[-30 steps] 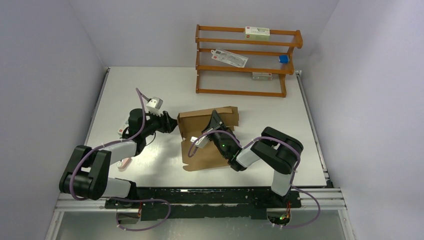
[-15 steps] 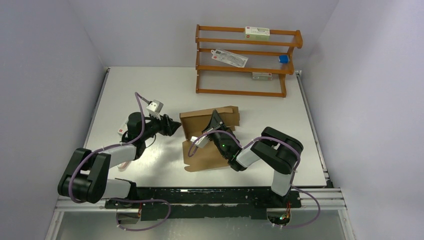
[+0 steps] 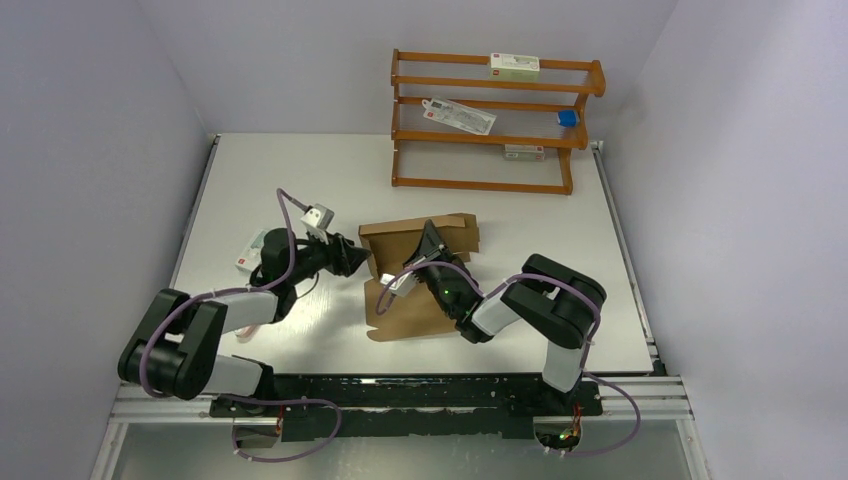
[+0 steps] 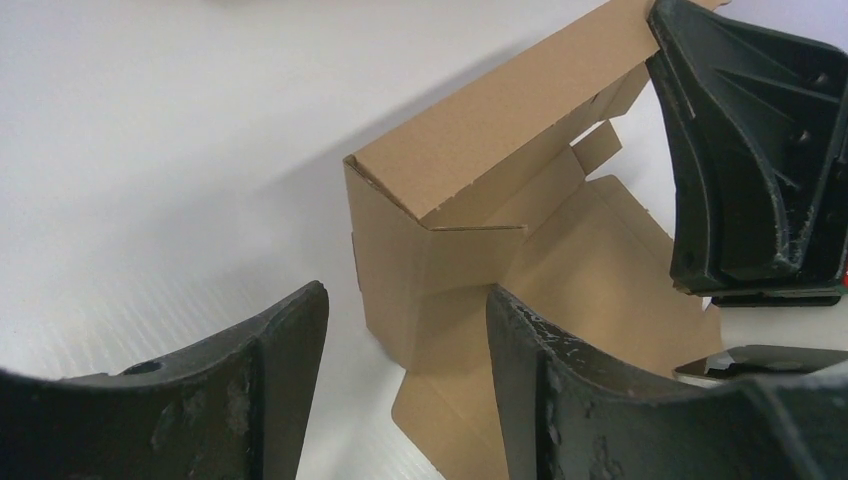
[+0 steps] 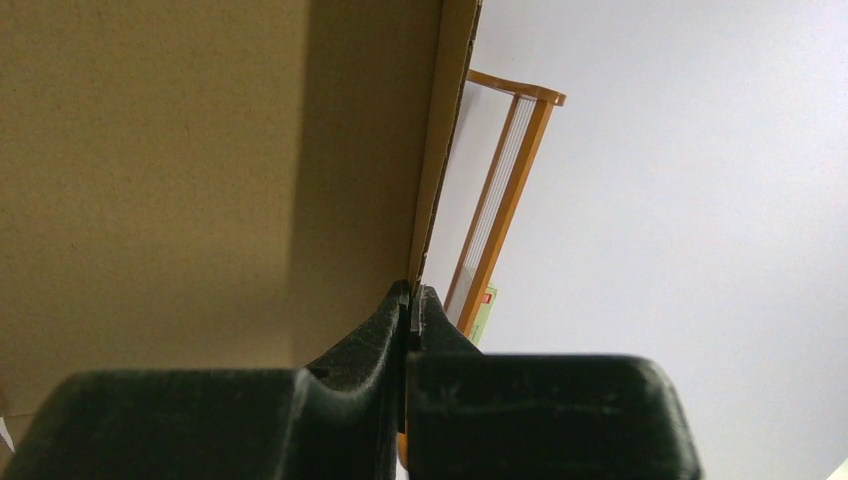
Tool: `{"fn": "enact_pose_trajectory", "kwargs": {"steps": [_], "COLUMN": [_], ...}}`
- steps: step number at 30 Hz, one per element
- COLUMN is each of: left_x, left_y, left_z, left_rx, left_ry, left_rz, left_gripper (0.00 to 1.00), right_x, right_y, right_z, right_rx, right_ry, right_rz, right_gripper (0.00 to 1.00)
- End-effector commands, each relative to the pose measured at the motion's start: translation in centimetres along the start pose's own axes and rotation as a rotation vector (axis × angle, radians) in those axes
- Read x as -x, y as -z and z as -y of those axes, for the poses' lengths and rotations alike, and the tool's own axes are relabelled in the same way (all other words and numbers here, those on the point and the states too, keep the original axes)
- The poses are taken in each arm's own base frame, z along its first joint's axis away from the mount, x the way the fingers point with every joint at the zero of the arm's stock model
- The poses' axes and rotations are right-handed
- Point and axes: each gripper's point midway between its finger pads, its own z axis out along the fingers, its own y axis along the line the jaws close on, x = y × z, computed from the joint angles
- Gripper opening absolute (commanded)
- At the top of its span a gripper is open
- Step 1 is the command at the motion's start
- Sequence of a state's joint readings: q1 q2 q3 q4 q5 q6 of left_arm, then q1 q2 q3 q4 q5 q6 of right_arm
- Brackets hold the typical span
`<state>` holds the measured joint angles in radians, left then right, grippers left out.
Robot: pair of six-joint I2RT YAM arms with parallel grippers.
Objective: Fold the paper box
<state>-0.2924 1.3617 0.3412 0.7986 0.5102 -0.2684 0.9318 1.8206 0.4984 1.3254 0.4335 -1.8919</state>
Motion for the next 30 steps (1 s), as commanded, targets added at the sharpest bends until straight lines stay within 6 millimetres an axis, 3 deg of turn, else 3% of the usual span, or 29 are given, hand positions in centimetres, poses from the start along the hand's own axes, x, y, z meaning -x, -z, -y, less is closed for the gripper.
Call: {"fn": "enact_pose_trajectory", "kwargs": {"steps": [1,19,23,30], "left_x": [1.4,2.2,3.3,6.1], "left_y": [-1.1,-2.0,-1.0,1.3], "left_z": [0.3,-0.9,0.6,0.5], "left_rx": [0.005,0.144,0.100,0.172], "left_ry": [-0.038,-0.086,-0.079,-0.101], "left_rz": [0.064,0.207,0.219,0.223], "left_gripper": [0.64,0.52,0.60,0.73], "right_x": [-0.3,0.9,0.6,-1.6], "right_y": [0.8,1.5,1.4,0.9], "right_z": [4.1,3.9,3.6,4.4], "right_rx": [-0.183,-0.156,-0.147,-0.177], "right_ry": [-0.055,-0.061,-0.067,-0.072], "right_rz": [-0.018,0.007,0.000,-0.048], "right_gripper": [0.00,0.00,0.00,0.00]}}
